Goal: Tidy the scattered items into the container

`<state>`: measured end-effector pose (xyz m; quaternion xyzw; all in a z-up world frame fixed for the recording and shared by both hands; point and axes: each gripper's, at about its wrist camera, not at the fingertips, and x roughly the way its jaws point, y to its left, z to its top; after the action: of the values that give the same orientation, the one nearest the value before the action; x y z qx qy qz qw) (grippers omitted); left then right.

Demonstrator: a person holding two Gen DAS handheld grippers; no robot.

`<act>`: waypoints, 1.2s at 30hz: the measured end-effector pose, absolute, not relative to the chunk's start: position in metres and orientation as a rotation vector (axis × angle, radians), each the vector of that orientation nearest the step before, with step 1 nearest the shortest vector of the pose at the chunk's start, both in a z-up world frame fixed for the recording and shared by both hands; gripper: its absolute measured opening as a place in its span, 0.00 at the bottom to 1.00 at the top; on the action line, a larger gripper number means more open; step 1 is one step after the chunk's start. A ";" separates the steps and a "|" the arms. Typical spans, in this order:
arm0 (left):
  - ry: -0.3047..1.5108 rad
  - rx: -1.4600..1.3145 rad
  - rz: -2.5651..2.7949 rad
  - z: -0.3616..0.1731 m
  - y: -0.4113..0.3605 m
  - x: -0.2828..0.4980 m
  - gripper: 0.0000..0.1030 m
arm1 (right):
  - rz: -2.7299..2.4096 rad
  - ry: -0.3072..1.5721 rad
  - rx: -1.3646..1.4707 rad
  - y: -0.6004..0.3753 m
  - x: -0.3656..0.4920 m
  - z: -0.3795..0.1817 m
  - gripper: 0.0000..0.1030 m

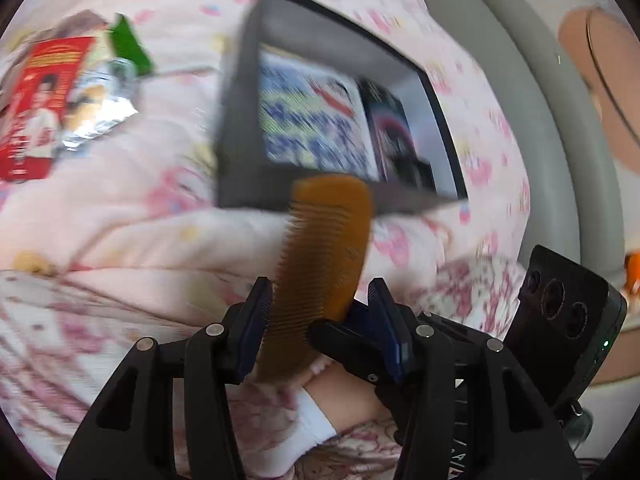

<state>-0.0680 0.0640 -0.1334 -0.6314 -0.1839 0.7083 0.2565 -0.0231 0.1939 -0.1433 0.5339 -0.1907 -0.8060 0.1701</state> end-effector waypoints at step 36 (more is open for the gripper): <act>-0.358 -1.956 1.965 -0.195 0.098 -0.043 0.43 | -2.351 -0.560 1.713 0.265 -0.085 -0.208 0.23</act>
<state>-0.0435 0.0985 -0.1948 -0.6893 -0.1260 0.6924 0.1720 -0.0846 0.2651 -0.2080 0.5759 -0.1883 -0.7905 0.0897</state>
